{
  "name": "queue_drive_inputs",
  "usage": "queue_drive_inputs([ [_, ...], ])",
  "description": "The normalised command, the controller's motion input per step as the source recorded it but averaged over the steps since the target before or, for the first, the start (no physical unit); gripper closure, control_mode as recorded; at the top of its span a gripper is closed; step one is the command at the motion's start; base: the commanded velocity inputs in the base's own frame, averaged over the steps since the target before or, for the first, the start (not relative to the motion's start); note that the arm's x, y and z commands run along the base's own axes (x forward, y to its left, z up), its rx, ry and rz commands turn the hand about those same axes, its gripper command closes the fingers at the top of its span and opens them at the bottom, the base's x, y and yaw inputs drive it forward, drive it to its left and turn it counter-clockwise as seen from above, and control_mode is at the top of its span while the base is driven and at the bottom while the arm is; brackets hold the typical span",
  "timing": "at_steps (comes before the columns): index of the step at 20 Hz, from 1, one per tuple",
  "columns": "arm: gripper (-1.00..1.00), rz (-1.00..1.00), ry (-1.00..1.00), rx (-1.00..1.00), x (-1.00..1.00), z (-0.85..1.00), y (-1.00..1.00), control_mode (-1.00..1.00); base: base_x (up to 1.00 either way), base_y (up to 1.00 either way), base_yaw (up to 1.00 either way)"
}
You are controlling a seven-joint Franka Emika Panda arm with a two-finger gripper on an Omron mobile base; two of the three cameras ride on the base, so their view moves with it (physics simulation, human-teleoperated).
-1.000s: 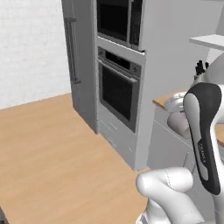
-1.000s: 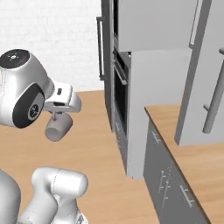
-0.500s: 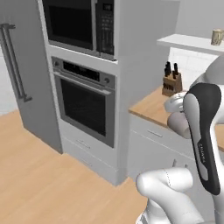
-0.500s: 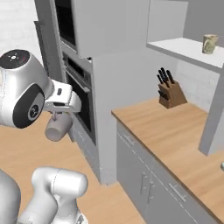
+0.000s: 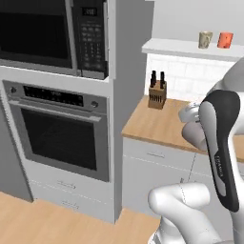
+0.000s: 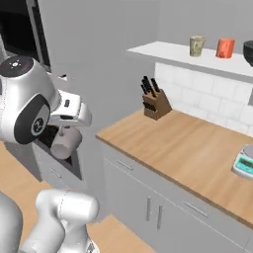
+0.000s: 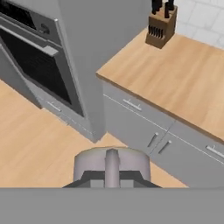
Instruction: Gather all objects into one cabinet and sort the glasses and bowls to opposite sides.
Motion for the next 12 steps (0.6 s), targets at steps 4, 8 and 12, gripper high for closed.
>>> queue_drive_inputs([
  [4, 1.00, 0.00, 0.00, 0.00, 0.00, 0.00, 0.00, 1.00, 0.56, 0.36, -0.61],
  [8, 1.00, 0.00, 0.00, 0.00, 0.00, 0.00, 0.00, 1.00, 0.53, 0.28, -0.62],
  [12, 1.00, 0.00, 0.00, 0.00, 0.00, 0.00, 0.00, 1.00, 0.53, 0.03, -0.54],
])
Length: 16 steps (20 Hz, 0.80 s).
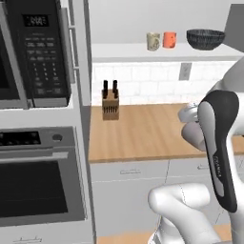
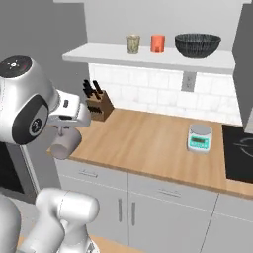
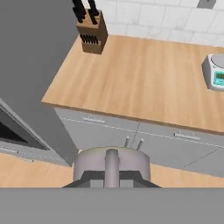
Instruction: Gather all objects into one cabinet and sort the glasses and bowls to opposite sides.
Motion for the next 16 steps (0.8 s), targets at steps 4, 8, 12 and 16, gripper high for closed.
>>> queue_drive_inputs([
  [4, 1.00, 0.00, 0.00, 0.00, 0.00, 0.00, 0.00, 1.00, 0.35, 0.00, -0.51],
  [8, 1.00, 0.00, 0.00, 0.00, 0.00, 0.00, 0.00, 1.00, 0.36, 0.05, -0.39],
  [12, 1.00, 0.00, 0.00, 0.00, 0.00, 0.00, 0.00, 1.00, 0.39, 0.13, -0.07],
  [16, 1.00, 0.00, 0.00, 0.00, 0.00, 0.00, 0.00, 1.00, 0.50, 0.04, 0.00],
])
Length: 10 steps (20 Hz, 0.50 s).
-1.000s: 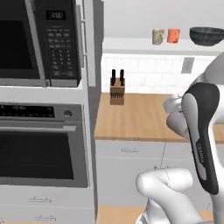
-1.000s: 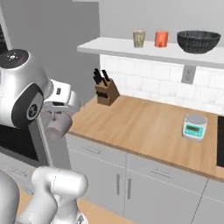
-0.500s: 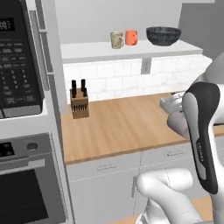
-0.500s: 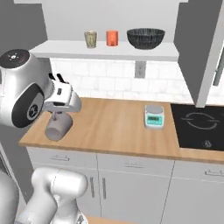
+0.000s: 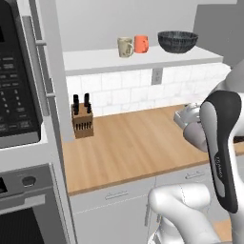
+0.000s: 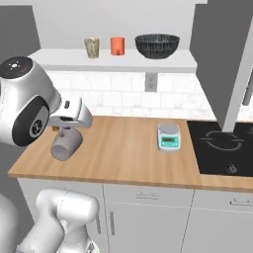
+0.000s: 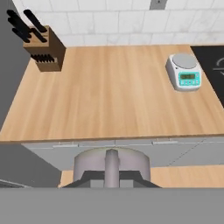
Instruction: Gather all objects into one cabinet and sort the glasses and bowls to opposite sides.
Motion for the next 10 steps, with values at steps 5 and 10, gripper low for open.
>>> queue_drive_inputs([
  [5, 1.00, 0.00, 0.00, 0.00, 0.00, 0.00, 0.00, 1.00, 0.47, 0.02, 0.00],
  [10, 1.00, 0.00, 0.00, 0.00, 0.00, 0.00, 0.00, 1.00, 0.22, 0.00, 0.02],
])
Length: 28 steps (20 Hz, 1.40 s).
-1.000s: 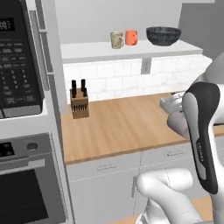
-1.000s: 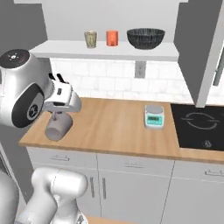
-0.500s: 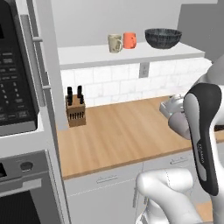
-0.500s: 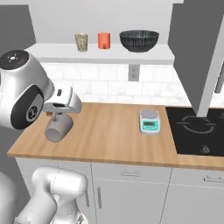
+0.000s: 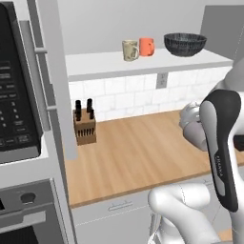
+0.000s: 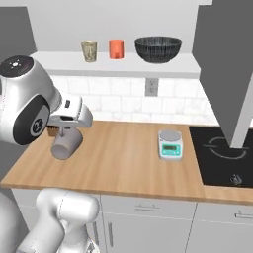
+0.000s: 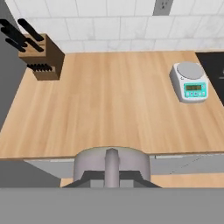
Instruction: Gather all objects into one cabinet and sort the glasses and bowls to opposite sides.
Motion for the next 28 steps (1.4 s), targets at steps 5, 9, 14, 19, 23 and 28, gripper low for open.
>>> queue_drive_inputs([
  [5, 1.00, 0.00, 0.00, 0.00, 0.00, 0.00, 0.00, 1.00, 0.12, 0.00, 0.14],
  [9, 1.00, 0.00, 0.00, 0.00, 0.00, 0.00, 0.00, 1.00, 0.38, 0.00, 0.14],
  [14, 1.00, 0.00, 0.00, 0.00, 0.00, 0.00, 0.00, 1.00, 0.48, 0.00, 0.10],
  [19, 1.00, 0.00, 0.00, 0.00, 0.00, 0.00, 0.00, 1.00, 0.24, 0.00, 0.04],
  [23, 1.00, 0.00, 0.00, 0.00, 0.00, 0.00, 0.00, -1.00, 0.00, 0.00, 0.00],
  [28, 1.00, 0.00, -0.03, 0.03, -0.04, 0.18, 0.00, -1.00, 0.00, 0.00, 0.00],
])
